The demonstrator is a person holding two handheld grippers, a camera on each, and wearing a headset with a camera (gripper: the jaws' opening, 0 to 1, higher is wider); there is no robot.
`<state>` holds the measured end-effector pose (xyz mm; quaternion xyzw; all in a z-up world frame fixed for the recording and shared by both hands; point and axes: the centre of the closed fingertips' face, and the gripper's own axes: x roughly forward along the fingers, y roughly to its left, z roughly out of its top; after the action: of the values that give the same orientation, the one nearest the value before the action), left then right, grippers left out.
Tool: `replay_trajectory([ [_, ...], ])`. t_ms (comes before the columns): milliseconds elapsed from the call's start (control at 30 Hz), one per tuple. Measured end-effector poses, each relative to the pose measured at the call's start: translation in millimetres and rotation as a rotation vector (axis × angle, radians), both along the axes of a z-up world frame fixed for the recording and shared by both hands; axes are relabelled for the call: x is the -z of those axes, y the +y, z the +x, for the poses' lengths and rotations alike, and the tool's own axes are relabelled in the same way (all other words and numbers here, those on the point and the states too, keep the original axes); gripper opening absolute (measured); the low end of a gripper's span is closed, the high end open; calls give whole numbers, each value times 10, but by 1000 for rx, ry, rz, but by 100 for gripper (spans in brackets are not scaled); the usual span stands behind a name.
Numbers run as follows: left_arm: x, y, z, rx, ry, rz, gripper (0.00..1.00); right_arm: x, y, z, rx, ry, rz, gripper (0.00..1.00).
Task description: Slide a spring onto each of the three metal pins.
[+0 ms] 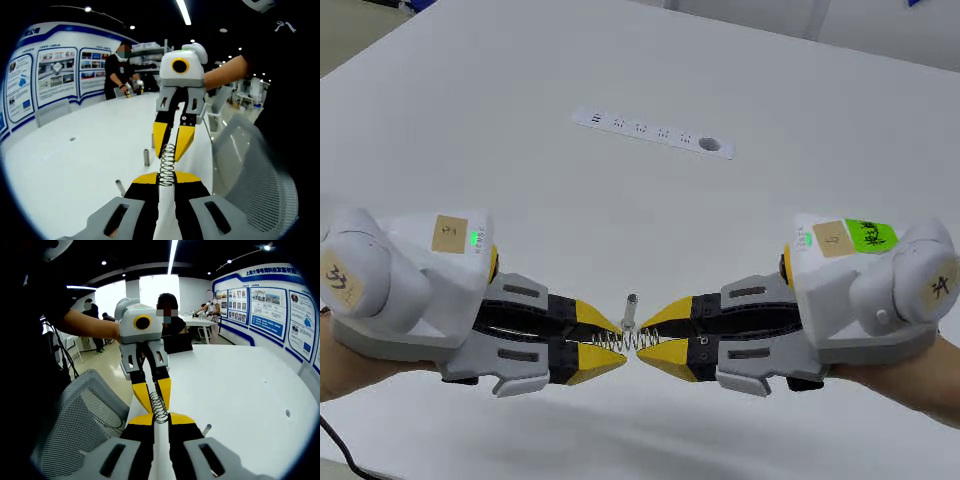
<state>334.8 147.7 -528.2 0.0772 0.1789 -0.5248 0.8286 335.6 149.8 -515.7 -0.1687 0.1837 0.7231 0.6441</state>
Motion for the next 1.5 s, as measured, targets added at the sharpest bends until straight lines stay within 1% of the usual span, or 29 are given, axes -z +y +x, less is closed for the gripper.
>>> replay_trajectory([
  [100,29,-20,41,-4,1,12,10,-47,11,-2,1,3,15,11],
  [133,42,-33,53,-3,1,20,10,-82,27,-4,5,9,33,11],
  [267,69,-73,65,9,-6,42,10,-164,68,-1,16,9,60,11],
  [333,63,-98,74,10,-8,39,10,-262,123,-4,38,41,108,11],
  [367,57,-108,80,9,-10,38,10,-277,134,-2,43,46,111,11],
  [433,63,-127,91,9,-15,44,10,-274,163,4,45,26,99,11],
  [533,70,-143,87,11,-12,44,10,-280,197,0,49,32,107,11],
  [567,68,-151,87,11,-16,44,10,-288,212,-7,50,36,111,11],
  [667,60,-155,91,10,-24,44,10,-297,242,-14,54,28,114,11],
  [733,71,-151,91,9,-21,48,10,-284,250,-9,57,25,106,11],
  [833,88,-138,100,3,-18,51,10,-269,253,5,66,10,89,10],
  [900,75,-125,114,-10,-22,39,11,-286,261,7,66,-17,95,10],
  [967,63,-103,128,-26,-23,28,11,-297,266,21,74,-31,97,10],
  [1033,64,-80,147,-39,-31,32,12,-301,272,42,83,-36,98,10],
  [1067,83,-54,155,-52,-24,43,15,-308,277,55,89,-28,100,10],
  [1167,96,10,166,-76,-34,43,31,-354,287,108,105,-31,112,10],
  [1200,100,36,167,-86,-36,44,34,-372,288,129,110,-33,115,10],
  [1267,110,106,169,-110,-37,46,36,-403,281,198,124,-48,119,10],
  [1333,96,179,183,-148,-39,30,41,-429,265,304,147,-65,122,10],
  [1400,82,255,199,-188,-36,14,49,-440,245,420,176,-80,120,10],
  [1500,56,349,201,-227,-50,5,60,-433,223,584,216,-102,115,10],
])
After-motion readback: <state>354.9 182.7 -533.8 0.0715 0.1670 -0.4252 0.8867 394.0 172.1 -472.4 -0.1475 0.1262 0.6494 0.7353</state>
